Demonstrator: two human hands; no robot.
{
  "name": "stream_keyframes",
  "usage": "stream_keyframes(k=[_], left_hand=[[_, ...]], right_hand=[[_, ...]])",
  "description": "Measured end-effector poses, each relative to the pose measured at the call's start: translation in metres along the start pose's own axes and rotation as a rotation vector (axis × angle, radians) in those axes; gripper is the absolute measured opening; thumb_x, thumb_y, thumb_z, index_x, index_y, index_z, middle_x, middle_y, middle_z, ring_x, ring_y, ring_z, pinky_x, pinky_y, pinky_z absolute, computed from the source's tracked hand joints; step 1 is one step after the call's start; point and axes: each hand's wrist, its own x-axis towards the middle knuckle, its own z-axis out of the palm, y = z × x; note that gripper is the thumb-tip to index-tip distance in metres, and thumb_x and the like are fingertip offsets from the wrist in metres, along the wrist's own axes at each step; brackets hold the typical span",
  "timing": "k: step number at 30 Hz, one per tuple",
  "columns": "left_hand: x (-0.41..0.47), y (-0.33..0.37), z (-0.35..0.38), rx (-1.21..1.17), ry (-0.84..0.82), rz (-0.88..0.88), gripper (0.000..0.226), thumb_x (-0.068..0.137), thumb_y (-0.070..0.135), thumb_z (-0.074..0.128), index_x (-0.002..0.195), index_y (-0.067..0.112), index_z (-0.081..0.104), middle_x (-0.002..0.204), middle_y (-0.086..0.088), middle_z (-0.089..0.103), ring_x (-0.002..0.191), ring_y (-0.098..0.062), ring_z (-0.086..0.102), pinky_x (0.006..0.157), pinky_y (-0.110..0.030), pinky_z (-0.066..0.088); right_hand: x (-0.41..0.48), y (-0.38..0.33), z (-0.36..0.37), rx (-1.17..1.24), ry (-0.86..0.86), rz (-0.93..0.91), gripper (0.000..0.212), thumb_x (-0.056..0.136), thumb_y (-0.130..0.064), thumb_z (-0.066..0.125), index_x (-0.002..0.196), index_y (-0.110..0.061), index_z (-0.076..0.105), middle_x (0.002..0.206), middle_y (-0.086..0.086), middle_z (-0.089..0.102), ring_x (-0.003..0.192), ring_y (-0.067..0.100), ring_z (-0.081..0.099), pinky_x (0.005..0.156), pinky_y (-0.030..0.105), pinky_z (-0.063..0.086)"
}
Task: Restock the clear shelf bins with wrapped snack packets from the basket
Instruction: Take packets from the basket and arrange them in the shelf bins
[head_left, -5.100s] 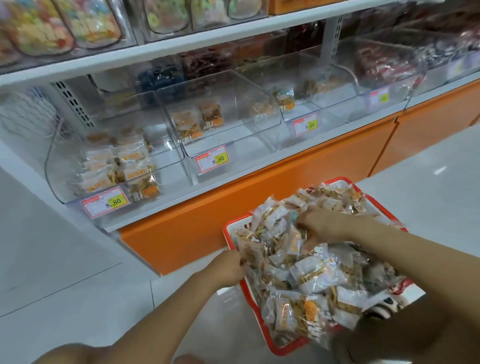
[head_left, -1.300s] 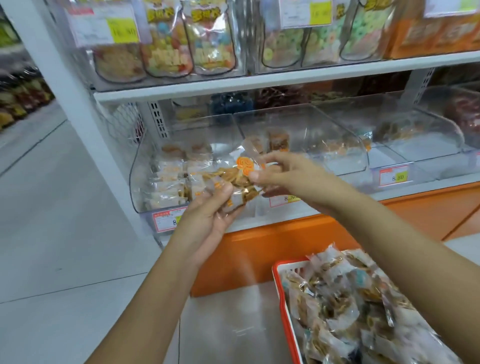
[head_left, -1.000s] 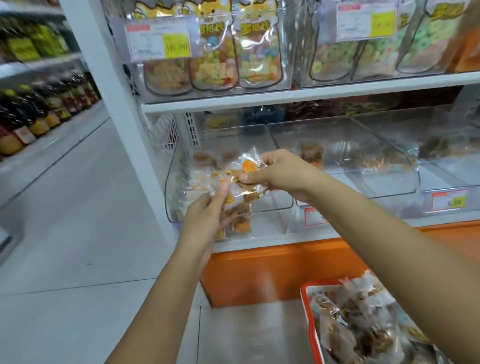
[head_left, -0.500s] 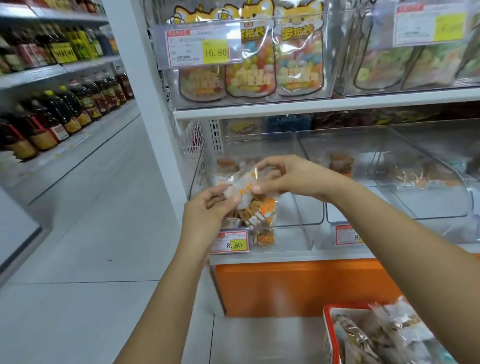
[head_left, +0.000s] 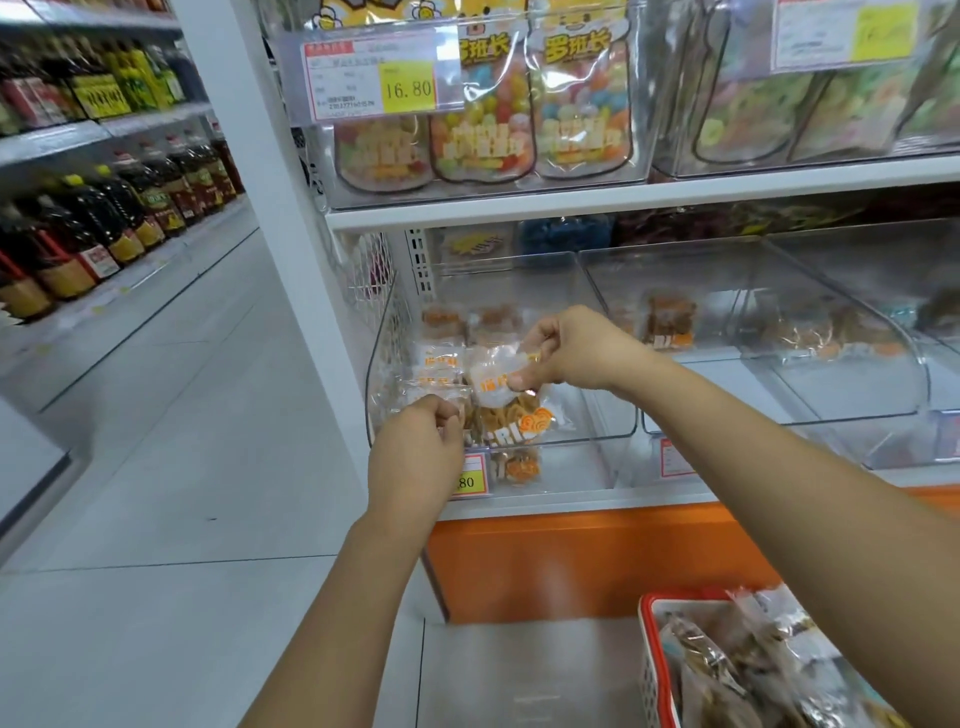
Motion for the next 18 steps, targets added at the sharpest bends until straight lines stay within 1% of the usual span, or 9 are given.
stream_keyframes(k=[3, 5, 7, 9, 11, 13, 14, 16, 18], left_hand=[[0.001, -0.001, 0.000, 0.052, -0.005, 0.021, 0.017, 0.093, 0.015, 0.049, 0.095, 0.015, 0.066, 0.087, -0.002, 0.070, 0.081, -0.020, 0.063, 0.072, -0.037, 0.053], [0.000, -0.002, 0.000, 0.059, -0.006, 0.027, 0.018, 0.094, 0.015, 0.048, 0.095, 0.015, 0.066, 0.088, -0.002, 0.069, 0.080, -0.020, 0.063, 0.070, -0.034, 0.053], [-0.001, -0.001, -0.001, 0.059, 0.007, 0.038, 0.019, 0.094, 0.014, 0.048, 0.096, 0.015, 0.067, 0.089, -0.002, 0.069, 0.079, -0.019, 0.062, 0.069, -0.031, 0.051], [-0.001, 0.000, -0.001, 0.060, 0.021, 0.042, 0.019, 0.094, 0.014, 0.048, 0.097, 0.013, 0.067, 0.089, -0.003, 0.069, 0.077, -0.018, 0.059, 0.066, -0.028, 0.046], [-0.004, 0.003, 0.000, 0.048, 0.029, 0.053, 0.018, 0.094, 0.014, 0.050, 0.098, 0.011, 0.067, 0.091, -0.003, 0.069, 0.076, -0.017, 0.058, 0.066, -0.027, 0.044], [-0.011, 0.010, 0.002, 0.028, 0.061, 0.091, 0.019, 0.094, 0.015, 0.052, 0.103, 0.010, 0.066, 0.099, -0.004, 0.069, 0.083, -0.019, 0.060, 0.072, -0.028, 0.044], [-0.015, 0.013, 0.002, 0.017, 0.098, 0.126, 0.020, 0.094, 0.016, 0.052, 0.107, 0.010, 0.065, 0.105, -0.004, 0.067, 0.090, -0.020, 0.060, 0.078, -0.029, 0.045], [-0.027, 0.023, 0.003, -0.020, 0.182, 0.224, 0.022, 0.094, 0.019, 0.051, 0.109, 0.008, 0.064, 0.109, -0.006, 0.064, 0.099, -0.022, 0.058, 0.084, -0.034, 0.045], [-0.045, 0.033, 0.006, -0.098, 0.185, 0.299, 0.020, 0.095, 0.022, 0.049, 0.096, 0.008, 0.063, 0.094, -0.006, 0.063, 0.085, -0.022, 0.057, 0.075, -0.034, 0.044]], right_hand=[[-0.004, 0.005, 0.013, -0.071, -0.170, 0.087, 0.031, 0.070, -0.012, 0.084, 0.092, -0.006, 0.063, 0.080, 0.006, 0.068, 0.078, 0.020, 0.065, 0.084, 0.035, 0.056], [-0.005, 0.009, 0.024, -0.190, -0.216, 0.109, 0.027, 0.074, -0.010, 0.081, 0.092, -0.009, 0.060, 0.083, 0.007, 0.065, 0.081, 0.020, 0.064, 0.088, 0.037, 0.055], [-0.003, 0.010, 0.032, -0.378, -0.183, 0.075, 0.027, 0.079, -0.018, 0.077, 0.096, -0.010, 0.058, 0.095, 0.008, 0.061, 0.088, 0.020, 0.059, 0.090, 0.035, 0.051], [-0.005, 0.007, 0.034, -0.475, -0.149, 0.064, 0.033, 0.083, -0.025, 0.073, 0.107, -0.007, 0.060, 0.110, 0.008, 0.061, 0.102, 0.022, 0.060, 0.092, 0.032, 0.048], [-0.009, 0.007, 0.032, -0.530, -0.143, 0.053, 0.040, 0.087, -0.028, 0.069, 0.118, -0.006, 0.060, 0.121, 0.008, 0.060, 0.112, 0.024, 0.058, 0.092, 0.030, 0.047], [-0.015, 0.010, 0.031, -0.508, -0.117, 0.022, 0.038, 0.088, -0.027, 0.067, 0.118, -0.005, 0.061, 0.121, 0.009, 0.062, 0.111, 0.026, 0.059, 0.086, 0.028, 0.047], [-0.021, 0.011, 0.029, -0.503, -0.074, -0.004, 0.037, 0.088, -0.028, 0.067, 0.116, -0.005, 0.063, 0.119, 0.010, 0.063, 0.109, 0.026, 0.059, 0.083, 0.028, 0.046], [-0.042, 0.011, 0.022, -0.494, 0.119, -0.113, 0.033, 0.087, -0.031, 0.067, 0.110, -0.007, 0.064, 0.109, 0.008, 0.062, 0.100, 0.022, 0.059, 0.077, 0.027, 0.044], [-0.073, 0.015, 0.009, -0.402, 0.330, -0.264, 0.021, 0.088, -0.029, 0.066, 0.093, -0.009, 0.062, 0.090, 0.004, 0.059, 0.082, 0.017, 0.054, 0.066, 0.024, 0.040]])
